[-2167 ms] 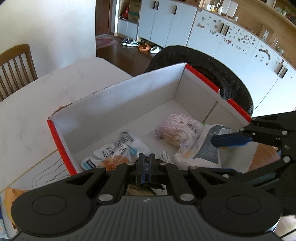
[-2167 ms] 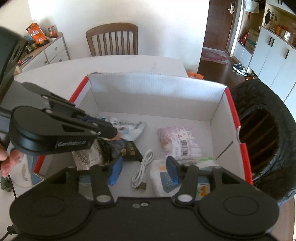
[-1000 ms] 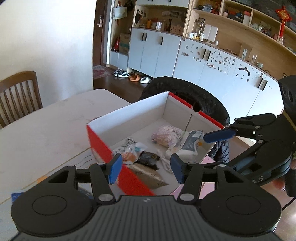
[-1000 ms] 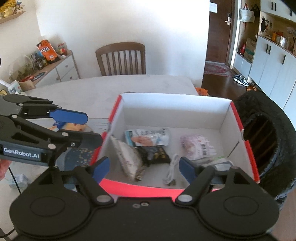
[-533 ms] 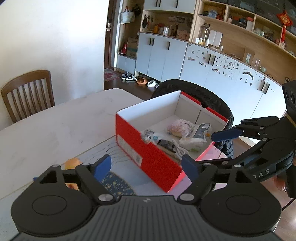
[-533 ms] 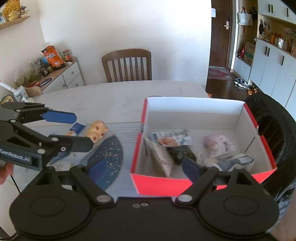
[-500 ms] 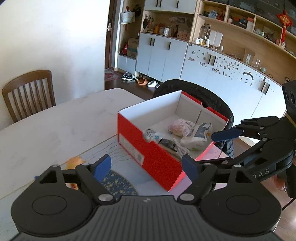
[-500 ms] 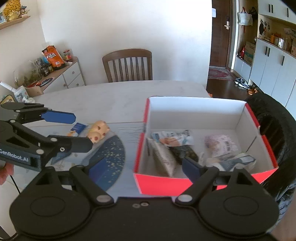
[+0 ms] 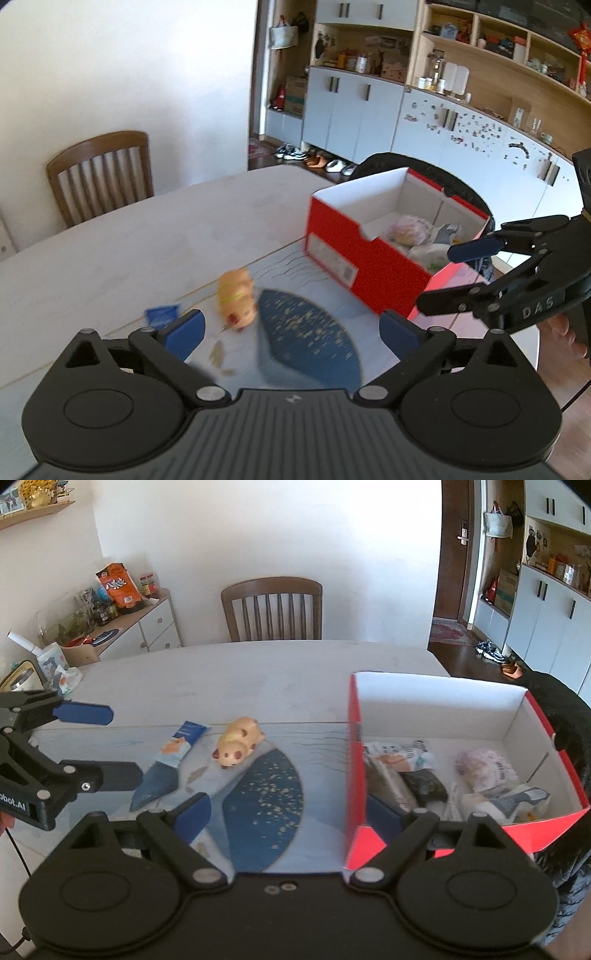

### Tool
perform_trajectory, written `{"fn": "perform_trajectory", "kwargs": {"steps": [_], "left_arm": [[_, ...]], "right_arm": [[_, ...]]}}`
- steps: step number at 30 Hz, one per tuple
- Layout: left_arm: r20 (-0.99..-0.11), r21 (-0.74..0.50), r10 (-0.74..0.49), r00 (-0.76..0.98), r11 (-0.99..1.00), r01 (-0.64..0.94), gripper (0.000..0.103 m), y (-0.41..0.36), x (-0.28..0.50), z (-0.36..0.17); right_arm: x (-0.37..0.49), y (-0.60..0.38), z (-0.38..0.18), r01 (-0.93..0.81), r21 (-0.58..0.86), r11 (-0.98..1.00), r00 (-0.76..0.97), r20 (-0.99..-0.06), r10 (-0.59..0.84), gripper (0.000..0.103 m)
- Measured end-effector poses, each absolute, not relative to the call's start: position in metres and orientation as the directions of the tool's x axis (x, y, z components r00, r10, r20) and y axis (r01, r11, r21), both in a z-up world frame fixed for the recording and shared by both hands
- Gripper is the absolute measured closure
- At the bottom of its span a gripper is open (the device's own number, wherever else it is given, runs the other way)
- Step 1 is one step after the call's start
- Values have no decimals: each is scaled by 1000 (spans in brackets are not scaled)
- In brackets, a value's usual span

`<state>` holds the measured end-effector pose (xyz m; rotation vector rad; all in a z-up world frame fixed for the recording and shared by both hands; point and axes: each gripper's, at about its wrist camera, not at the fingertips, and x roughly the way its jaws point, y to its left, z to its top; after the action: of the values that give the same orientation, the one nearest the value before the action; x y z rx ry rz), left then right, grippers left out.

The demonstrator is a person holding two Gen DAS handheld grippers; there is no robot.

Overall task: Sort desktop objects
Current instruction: 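Move both tools back over the table toward the blue carton and black bag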

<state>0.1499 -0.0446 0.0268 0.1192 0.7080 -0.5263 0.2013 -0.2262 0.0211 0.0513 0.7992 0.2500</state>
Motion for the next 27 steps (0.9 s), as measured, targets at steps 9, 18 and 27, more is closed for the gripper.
{"fn": "perform_trajectory", "kwargs": {"steps": [9,18,27], "left_arm": [[-669,-79,-387,635,886,457,2,2,125,4],[-695,-55,-384,608,871,488,2,29,89,-32],[-713,-26,-401,576,835,549,2,34,73,-61]], "right_arm": [[189,-185,10,-252,143,957,631,-726,274,12],[169,-146,-14,-293,154,944,574,-761,303,12],[160,-121,-33,-296,150,943,533,-794,293,12]]}}
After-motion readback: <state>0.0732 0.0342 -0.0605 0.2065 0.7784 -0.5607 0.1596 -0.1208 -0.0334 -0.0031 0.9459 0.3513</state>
